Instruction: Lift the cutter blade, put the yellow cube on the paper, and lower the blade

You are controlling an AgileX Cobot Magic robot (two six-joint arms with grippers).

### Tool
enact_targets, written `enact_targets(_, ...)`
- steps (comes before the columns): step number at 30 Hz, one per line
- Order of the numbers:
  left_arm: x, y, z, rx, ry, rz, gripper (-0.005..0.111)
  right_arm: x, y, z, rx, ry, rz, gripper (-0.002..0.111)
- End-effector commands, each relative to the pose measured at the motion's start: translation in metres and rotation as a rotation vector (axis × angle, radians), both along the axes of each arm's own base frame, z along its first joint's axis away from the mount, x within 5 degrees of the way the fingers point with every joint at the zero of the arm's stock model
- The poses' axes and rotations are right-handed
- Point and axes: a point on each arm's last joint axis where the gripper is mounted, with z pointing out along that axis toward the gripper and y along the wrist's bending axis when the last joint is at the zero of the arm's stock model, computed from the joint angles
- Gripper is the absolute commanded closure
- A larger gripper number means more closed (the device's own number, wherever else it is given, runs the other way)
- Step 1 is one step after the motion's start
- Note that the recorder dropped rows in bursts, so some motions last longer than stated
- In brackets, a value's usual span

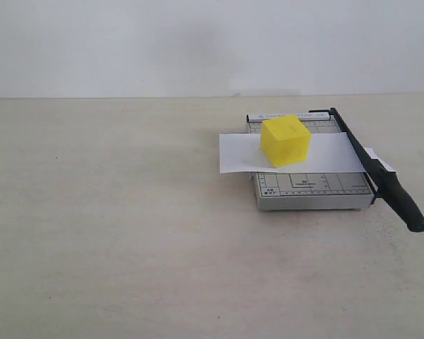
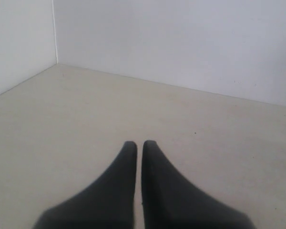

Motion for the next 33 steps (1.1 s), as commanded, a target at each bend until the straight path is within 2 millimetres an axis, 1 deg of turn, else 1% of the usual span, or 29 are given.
enact_targets(1,0.000,0.000,-0.002,-0.018,-0.002,0.004,0.102,-0.001,-0.001,-0.002,0.083,0.029,-0.038,0.108)
enact_targets(20,0.000,0.000,-0.002,-0.018,-0.002,0.004,0.102,-0.001,-0.001,-0.002,0.087,0.030,-0.038,0.108)
enact_targets(22,-0.001,0.000,-0.004,-0.020,0.027,0.009,0.102,-0.001,-0.001,-0.002,0.087,0.030,-0.038,0.108)
enact_targets(24,-0.002,0.002,-0.011,0.014,0.114,0.013,0.102,-0.001,-0.001,-0.002,0.087,0.030,-0.038,0.108)
enact_targets(25,-0.002,0.001,-0.013,0.036,0.127,-0.003,0.102,-0.001,-0.001,-0.002,0.087,0.030,-0.038,0.108)
enact_targets(28,-0.003,-0.001,-0.017,0.286,0.182,-0.097,0.102,-0.001,-0.001,-0.002,0.087,0.030,-0.038,0.108)
enact_targets(29,-0.004,-0.004,-0.019,0.314,0.211,-0.142,0.102,-0.001,-0.001,-0.002,0.087,0.030,-0.038,0.108)
enact_targets(31,-0.004,-0.007,-0.021,0.313,0.229,-0.188,0.102,-0.001,-0.001,-0.002,0.087,0.030,-0.038,0.108)
enact_targets(33,-0.002,-0.011,-0.016,0.216,0.150,-0.199,0.102,-0.001,-0.001,-0.002,0.087,0.030,-0.038,0.108)
